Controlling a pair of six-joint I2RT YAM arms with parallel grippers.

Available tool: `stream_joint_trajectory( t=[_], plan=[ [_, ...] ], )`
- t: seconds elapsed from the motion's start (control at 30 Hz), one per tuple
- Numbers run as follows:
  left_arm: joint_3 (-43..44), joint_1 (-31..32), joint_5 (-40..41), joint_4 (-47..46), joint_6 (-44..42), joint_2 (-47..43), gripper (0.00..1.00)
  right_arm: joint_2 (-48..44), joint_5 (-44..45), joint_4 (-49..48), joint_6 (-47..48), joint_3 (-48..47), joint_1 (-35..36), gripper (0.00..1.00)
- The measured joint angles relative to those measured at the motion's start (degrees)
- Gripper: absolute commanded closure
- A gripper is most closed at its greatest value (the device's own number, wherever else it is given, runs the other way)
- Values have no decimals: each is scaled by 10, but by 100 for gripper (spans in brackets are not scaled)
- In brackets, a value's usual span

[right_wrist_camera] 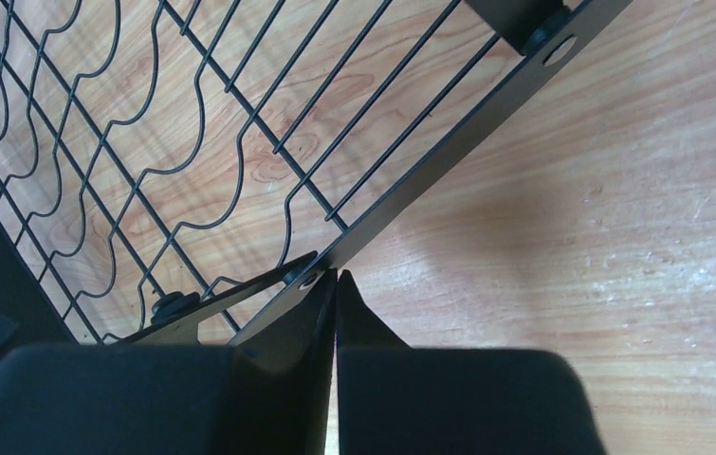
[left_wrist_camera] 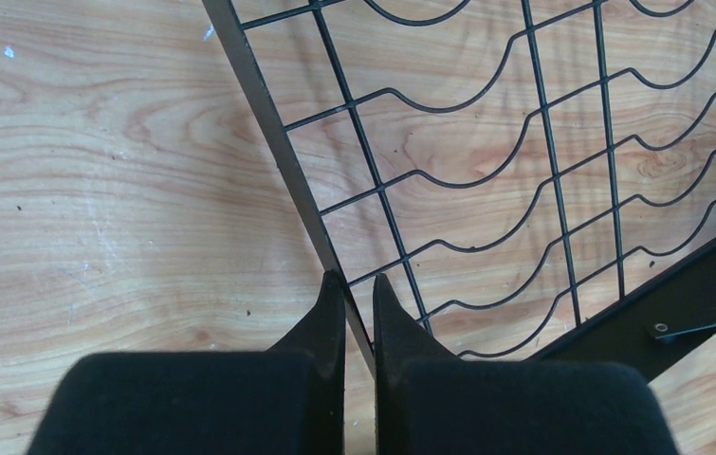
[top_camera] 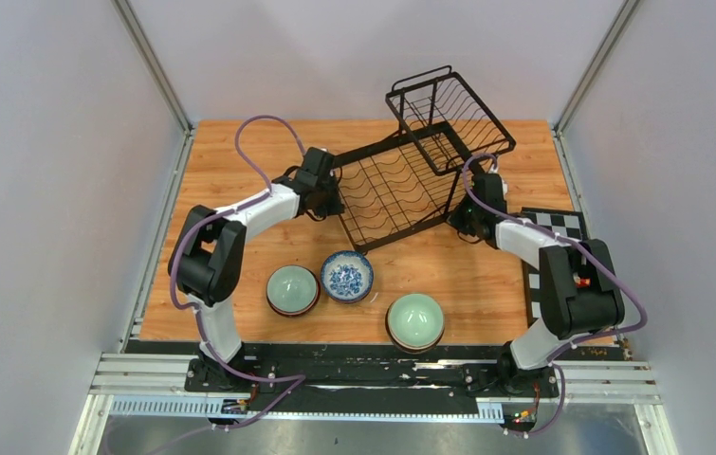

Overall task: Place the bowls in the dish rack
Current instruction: Adjust the dish rack at the center of the board.

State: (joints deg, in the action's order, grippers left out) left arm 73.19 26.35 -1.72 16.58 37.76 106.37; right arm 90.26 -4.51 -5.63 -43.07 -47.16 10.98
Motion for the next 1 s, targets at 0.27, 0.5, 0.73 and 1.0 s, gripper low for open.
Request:
stream_joint_trajectory(
  t=[0.27,0.5,0.73,1.0],
  plan=[
    [-30,26,38,-17,15,-20,100,24,-23,-22,29,-3,-15,97],
    [-62,53,74,-32,33,-44,100,57,-45,-22,65,-27,-27,97],
    [-90,62,100,-41,61,-65,96,107,-72,5,103,-93,-28,97],
    [-91,79,110,-31,32,-69,64,154,-90,41,136,-165,-33,97]
  ],
)
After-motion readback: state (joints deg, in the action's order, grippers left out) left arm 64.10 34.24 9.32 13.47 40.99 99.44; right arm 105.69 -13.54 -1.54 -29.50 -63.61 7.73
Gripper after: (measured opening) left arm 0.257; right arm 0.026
